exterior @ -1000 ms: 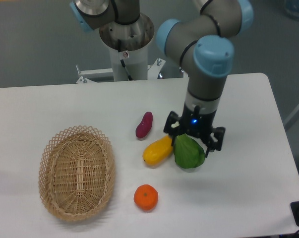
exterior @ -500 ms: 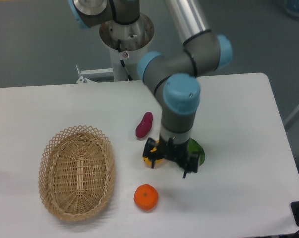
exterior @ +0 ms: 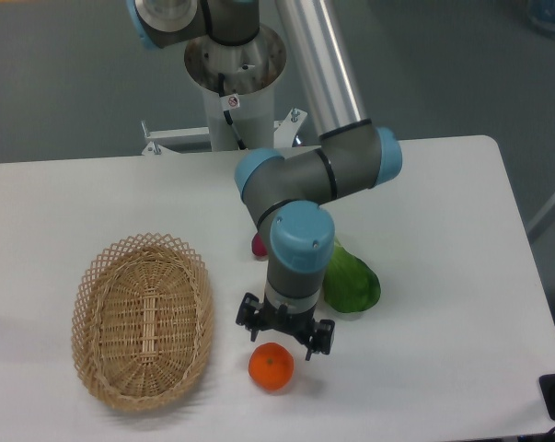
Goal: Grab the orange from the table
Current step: 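Move the open gripper over the yellow squash toward the orange mandarin, then lower the gripper around the orange mandarin and close it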
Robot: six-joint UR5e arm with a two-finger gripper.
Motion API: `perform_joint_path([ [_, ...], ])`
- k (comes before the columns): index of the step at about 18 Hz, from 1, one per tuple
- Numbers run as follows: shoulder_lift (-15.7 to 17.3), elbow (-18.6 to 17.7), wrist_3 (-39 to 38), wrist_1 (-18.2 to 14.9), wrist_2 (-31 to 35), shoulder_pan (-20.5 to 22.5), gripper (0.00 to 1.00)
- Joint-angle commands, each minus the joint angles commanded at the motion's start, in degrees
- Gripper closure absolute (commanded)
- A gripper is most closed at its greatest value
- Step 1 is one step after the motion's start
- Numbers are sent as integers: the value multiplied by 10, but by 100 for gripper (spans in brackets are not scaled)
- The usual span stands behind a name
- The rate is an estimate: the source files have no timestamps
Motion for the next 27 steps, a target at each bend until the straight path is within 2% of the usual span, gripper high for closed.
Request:
perform_joint_path([
  [11, -23, 4, -11, 32, 3, -10, 0],
  [18, -30, 4, -11, 33, 22, -13, 0],
  [21, -34, 5, -25, 34, 33, -15, 12],
  [22, -33, 5, -26, 34, 33, -15, 18],
  [23, -33, 5, -26, 34, 33, -15, 29],
  [27, -31, 7, -26, 34, 33, -18, 33],
])
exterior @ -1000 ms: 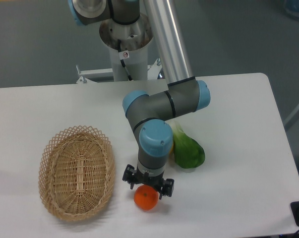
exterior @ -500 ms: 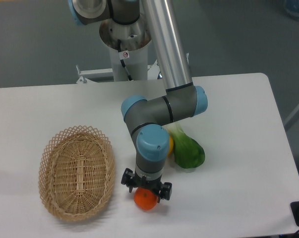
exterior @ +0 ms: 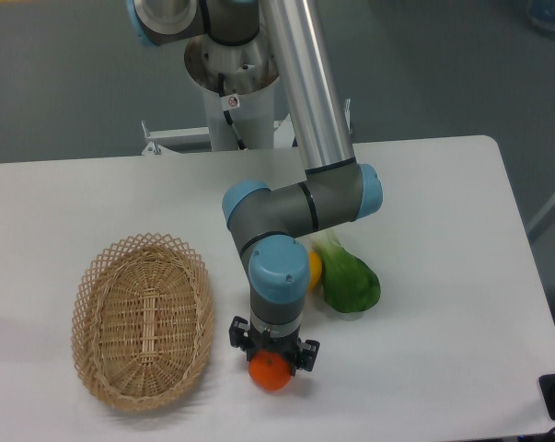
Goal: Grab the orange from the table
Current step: 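Lower the gripper around the orange mandarin and close it, then lift the held mandarin and carry it toward the yellow squash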
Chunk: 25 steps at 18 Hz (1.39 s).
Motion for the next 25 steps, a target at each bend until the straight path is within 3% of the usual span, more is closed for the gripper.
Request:
perform_joint_path([
  [6, 10, 1, 8, 1, 12, 1, 36],
  [14, 89, 11, 136, -14, 60, 25, 36],
  [16, 107, 28, 154, -42, 57, 43, 36],
  [18, 123, 60, 190, -122, 57, 55, 36],
  [20, 144, 76, 211, -168, 51, 75, 36],
  [23, 170, 77, 263, -200, 40, 99, 36],
  [25, 181, 76, 276, -205, 33, 110, 36],
])
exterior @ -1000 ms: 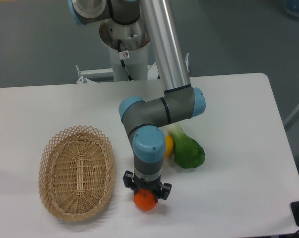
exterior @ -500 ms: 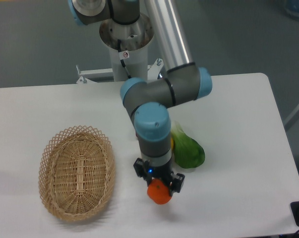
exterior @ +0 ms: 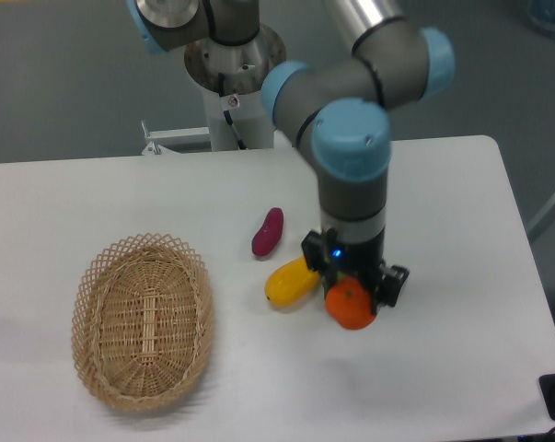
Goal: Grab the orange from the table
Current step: 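Lift the held mandarin and carry it toward the yellow squash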
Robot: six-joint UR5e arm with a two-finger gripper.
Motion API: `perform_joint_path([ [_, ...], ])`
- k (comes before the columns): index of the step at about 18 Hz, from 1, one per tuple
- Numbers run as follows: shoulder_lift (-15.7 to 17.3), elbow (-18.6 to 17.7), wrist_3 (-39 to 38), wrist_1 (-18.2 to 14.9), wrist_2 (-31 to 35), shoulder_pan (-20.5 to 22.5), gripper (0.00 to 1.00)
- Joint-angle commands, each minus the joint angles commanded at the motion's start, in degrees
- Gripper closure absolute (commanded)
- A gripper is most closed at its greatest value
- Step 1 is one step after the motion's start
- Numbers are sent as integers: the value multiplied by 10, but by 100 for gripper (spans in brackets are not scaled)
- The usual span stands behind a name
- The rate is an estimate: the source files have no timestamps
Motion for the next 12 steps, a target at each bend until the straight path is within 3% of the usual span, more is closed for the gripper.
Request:
perform_joint_path([
  [12, 4, 0, 0, 2, -10, 10, 36],
])
